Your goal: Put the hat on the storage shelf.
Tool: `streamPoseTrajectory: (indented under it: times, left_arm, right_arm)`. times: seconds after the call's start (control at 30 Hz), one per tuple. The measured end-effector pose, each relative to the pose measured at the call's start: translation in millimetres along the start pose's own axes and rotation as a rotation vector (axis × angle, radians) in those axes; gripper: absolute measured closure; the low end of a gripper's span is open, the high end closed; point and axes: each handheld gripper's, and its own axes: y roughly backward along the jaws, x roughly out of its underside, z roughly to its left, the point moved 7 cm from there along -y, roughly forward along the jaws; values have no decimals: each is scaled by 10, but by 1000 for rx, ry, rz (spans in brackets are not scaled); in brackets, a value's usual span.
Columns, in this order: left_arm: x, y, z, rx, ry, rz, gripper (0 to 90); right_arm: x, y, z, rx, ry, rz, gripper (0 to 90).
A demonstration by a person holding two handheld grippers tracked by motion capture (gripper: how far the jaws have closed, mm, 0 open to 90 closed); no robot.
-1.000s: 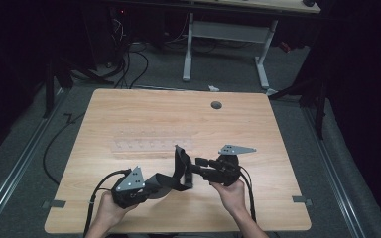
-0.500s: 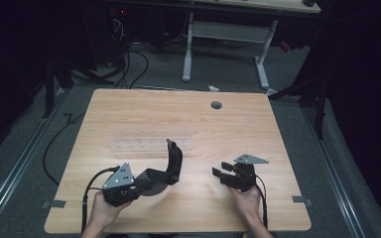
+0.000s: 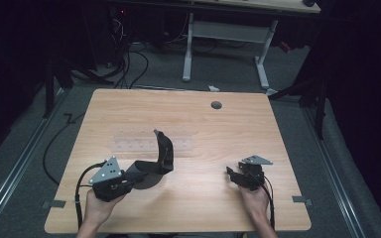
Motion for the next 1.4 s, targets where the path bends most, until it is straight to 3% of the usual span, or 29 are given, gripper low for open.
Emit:
streamPoseTrajectory:
  times: [0.13, 0.37, 0.87, 1.4]
  left_arm:
    - [-32, 10, 38, -10, 0, -7, 864]
    - [-150, 50, 143, -42, -5, -41, 864]
    - [-470, 121, 316, -106, -16, -158, 862]
    - [-659, 162, 492, -169, -14, -225, 862]
  right_arm:
    - [-3, -2, -23, 9, -1, 0, 429]
    - [-8, -25, -10, 53, 49, 12, 414]
    - [-7, -25, -10, 54, 48, 13, 407]
    - [-6, -25, -10, 55, 47, 14, 403]
